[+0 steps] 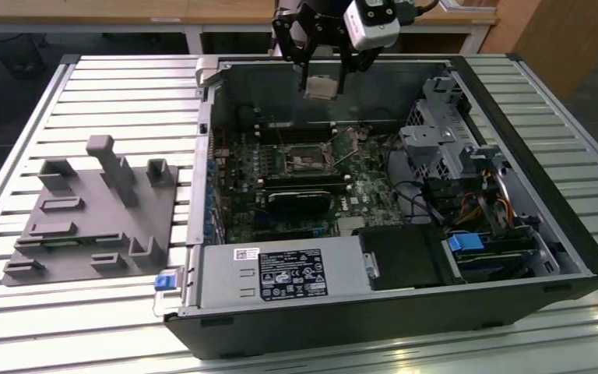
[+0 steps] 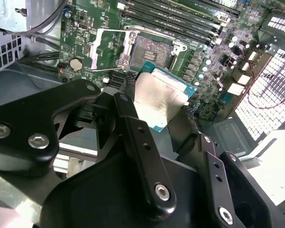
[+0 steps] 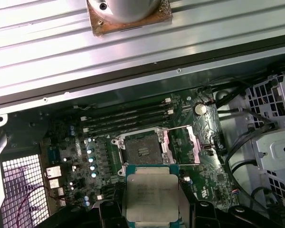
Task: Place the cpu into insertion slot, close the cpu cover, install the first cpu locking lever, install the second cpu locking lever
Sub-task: 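Place the cpu into insertion slot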
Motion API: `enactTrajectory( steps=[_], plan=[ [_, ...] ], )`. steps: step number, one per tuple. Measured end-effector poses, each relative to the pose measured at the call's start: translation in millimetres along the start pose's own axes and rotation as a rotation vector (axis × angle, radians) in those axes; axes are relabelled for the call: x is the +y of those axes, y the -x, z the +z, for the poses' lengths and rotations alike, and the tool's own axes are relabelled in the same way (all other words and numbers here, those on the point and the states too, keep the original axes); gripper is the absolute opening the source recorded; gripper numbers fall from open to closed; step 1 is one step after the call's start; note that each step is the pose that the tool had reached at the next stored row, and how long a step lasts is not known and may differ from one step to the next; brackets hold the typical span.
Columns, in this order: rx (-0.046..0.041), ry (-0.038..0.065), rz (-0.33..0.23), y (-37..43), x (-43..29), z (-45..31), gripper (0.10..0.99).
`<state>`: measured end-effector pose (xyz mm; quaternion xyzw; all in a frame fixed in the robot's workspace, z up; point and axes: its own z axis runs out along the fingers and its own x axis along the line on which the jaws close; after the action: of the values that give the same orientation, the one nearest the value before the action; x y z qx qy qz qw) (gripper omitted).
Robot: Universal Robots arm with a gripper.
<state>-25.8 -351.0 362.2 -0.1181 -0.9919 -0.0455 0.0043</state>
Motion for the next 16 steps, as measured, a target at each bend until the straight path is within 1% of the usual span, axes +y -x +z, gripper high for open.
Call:
enactTrajectory(
  steps=[16],
  plan=[
    [-0.0052, 0.001, 0.058, 0.0, 0.0, 0.0, 0.529]
  ],
)
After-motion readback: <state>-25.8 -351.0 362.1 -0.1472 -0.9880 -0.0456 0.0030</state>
